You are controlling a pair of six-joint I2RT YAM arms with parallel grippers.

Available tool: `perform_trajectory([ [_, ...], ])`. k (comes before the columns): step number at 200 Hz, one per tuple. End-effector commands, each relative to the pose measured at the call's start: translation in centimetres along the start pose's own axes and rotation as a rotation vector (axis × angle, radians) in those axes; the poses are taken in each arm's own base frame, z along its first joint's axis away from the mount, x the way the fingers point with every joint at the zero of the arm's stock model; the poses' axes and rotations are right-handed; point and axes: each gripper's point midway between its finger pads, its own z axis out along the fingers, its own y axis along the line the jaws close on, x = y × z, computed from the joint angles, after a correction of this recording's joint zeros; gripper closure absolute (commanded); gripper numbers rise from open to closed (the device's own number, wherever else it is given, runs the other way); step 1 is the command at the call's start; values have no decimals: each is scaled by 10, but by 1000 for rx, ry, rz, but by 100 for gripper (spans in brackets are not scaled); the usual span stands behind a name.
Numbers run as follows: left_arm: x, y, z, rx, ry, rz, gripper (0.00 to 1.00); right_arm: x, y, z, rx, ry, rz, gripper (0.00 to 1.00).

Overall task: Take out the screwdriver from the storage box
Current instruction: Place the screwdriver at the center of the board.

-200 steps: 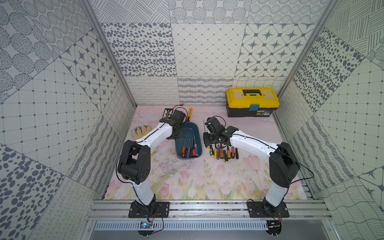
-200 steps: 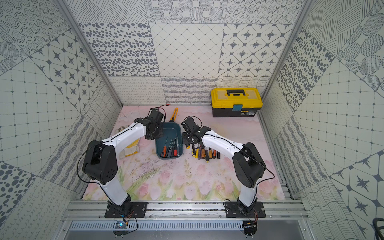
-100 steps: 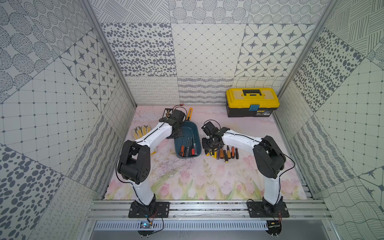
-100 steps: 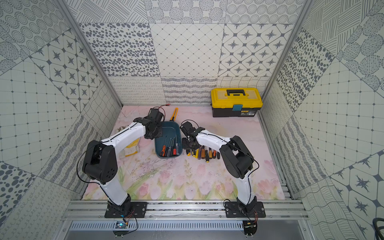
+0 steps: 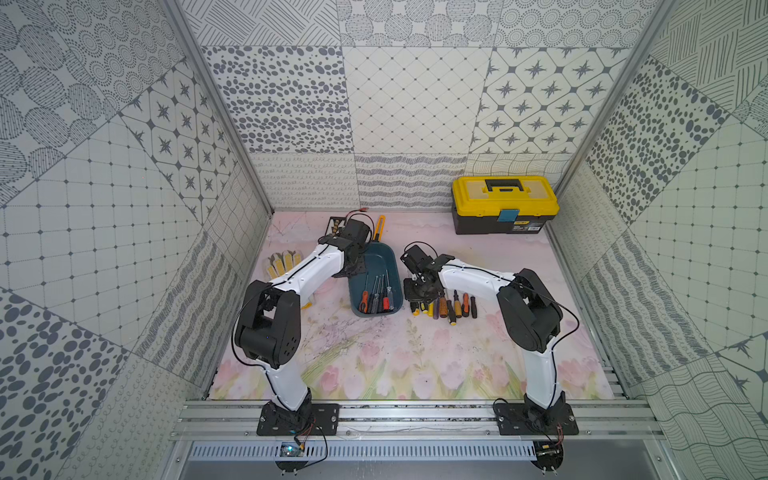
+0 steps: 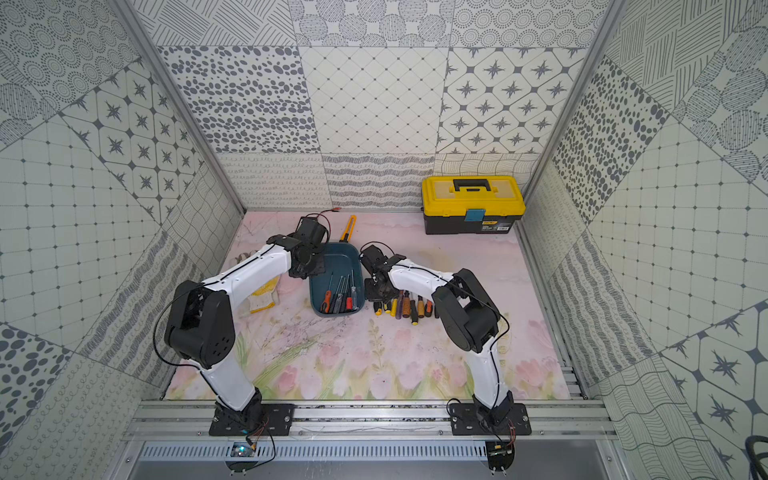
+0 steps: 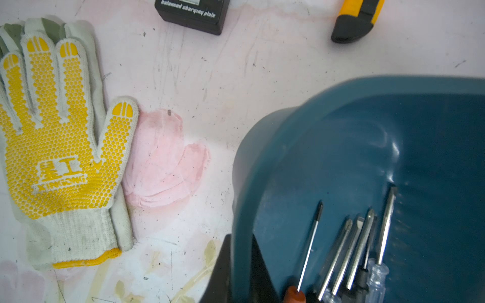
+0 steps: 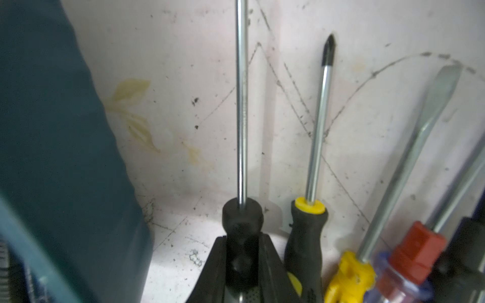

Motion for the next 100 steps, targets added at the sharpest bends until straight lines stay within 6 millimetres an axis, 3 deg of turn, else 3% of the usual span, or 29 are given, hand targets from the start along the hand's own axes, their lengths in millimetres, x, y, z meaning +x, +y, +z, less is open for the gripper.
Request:
perform_trajectory([
  [1,-15,0,-10,19,-45,-33,100,-6,-2,3,24,-9,13,100],
  [31,-14,-1,-10,22,-42,-34,100,-6,-3,4,36,-6,14,100],
  [70,-13,-1,-9,23,-38,-34,100,-6,-3,4,32,-5,19,85],
  [100,-13,-2,-9,26,-37,-34,100,-9,-1,-1,26,-17,18,80],
])
